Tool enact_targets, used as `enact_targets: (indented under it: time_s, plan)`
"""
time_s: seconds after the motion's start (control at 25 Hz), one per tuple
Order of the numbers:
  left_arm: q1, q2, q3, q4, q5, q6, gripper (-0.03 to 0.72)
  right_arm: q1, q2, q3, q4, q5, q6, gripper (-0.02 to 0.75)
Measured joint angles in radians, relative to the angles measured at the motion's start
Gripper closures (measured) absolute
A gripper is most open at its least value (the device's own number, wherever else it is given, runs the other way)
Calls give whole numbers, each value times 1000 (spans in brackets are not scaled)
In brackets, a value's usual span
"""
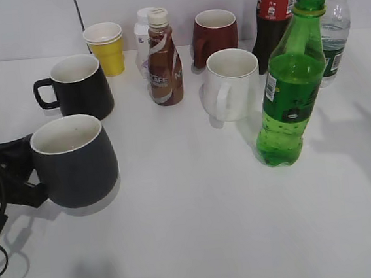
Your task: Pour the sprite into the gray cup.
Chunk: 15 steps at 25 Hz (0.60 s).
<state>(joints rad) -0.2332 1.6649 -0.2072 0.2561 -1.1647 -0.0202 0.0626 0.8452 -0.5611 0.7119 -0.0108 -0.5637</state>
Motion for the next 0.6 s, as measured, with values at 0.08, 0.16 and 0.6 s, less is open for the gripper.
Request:
enact_targets:
  time_s: [0.08,0.16,0.6]
  plan:
    - [0,0,0,1,0,0,641,37,34,58,34,-47,74,259]
    - [0,0,0,3,0,0,641,104,65,129,47,-106,145,260]
    - [0,0,0,21,0,0,641,457,148,399,-29,-369,183,289]
